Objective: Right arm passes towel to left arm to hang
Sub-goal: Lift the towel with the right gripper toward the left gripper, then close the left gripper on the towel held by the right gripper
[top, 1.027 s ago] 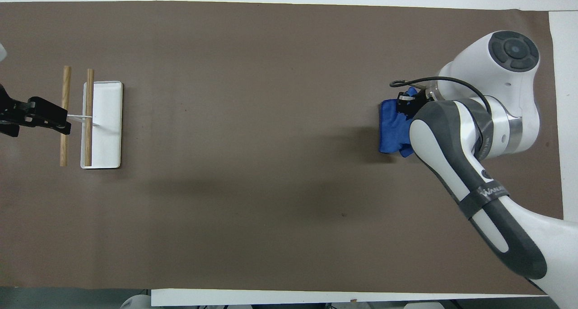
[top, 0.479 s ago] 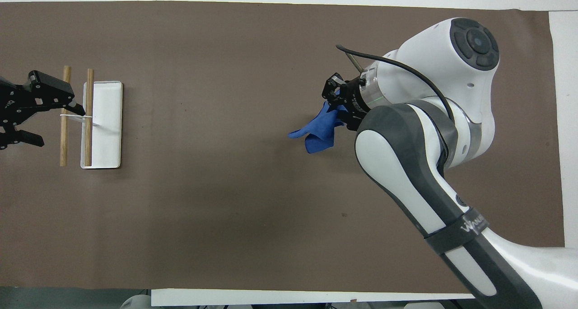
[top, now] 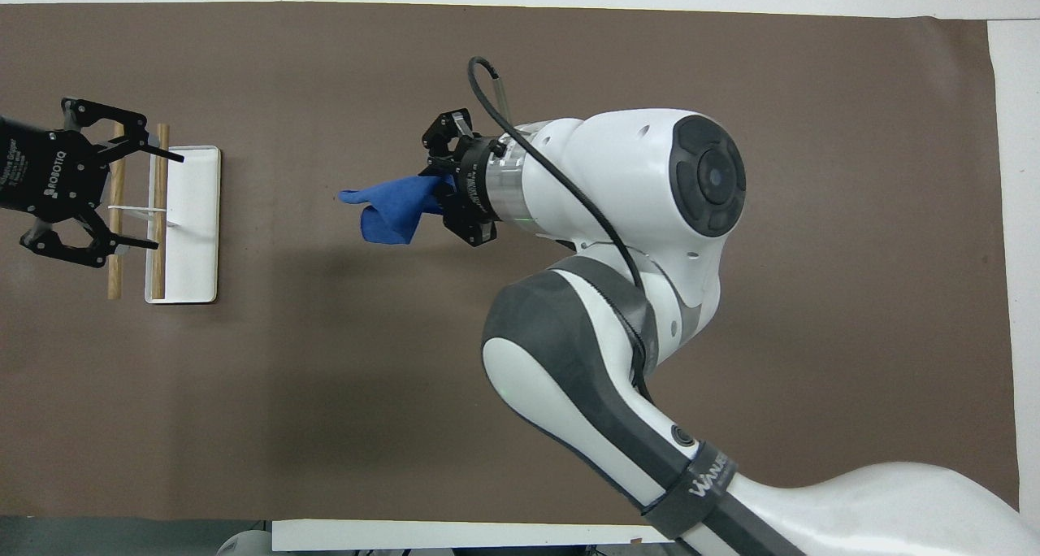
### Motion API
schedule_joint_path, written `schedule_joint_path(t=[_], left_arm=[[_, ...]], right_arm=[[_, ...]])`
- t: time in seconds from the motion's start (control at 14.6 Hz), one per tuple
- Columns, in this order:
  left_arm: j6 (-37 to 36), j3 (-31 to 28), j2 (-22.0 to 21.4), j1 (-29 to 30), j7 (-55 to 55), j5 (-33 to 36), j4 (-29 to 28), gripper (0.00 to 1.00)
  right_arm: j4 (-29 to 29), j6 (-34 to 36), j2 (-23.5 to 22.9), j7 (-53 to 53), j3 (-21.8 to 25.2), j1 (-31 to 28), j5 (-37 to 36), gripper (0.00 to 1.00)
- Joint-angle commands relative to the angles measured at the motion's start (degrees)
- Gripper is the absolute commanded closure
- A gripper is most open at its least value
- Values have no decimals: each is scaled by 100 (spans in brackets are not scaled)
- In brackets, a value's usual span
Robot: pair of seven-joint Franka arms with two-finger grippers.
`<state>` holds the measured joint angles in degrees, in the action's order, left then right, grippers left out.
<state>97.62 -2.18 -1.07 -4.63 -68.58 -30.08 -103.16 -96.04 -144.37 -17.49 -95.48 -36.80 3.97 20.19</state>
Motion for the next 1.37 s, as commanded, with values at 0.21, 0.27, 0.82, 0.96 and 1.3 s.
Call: schedule_joint_path(t=[0.21,0.27,0.82,0.96,1.3], left_arm=[[1321,297,-465,-205,-938,-420,-960,0],[1330,297,-465,-214,-956,-463,-934,0],[1313,306,-394,-223,-1026,-517,-775,16],[1268,306,-403,-223,-1009,-499,-775,30],[1146,288,-412,-223,-956,-464,-775,76]], right_arm=[[788,-847,-641,-611,-590,384,30,100],[832,-848,-659,-664,-626,428,12,100],[832,-856,-685,-665,-626,508,11,100],[832,-848,-685,-656,-626,508,11,100],[832,-848,-685,-647,-626,508,11,100]])
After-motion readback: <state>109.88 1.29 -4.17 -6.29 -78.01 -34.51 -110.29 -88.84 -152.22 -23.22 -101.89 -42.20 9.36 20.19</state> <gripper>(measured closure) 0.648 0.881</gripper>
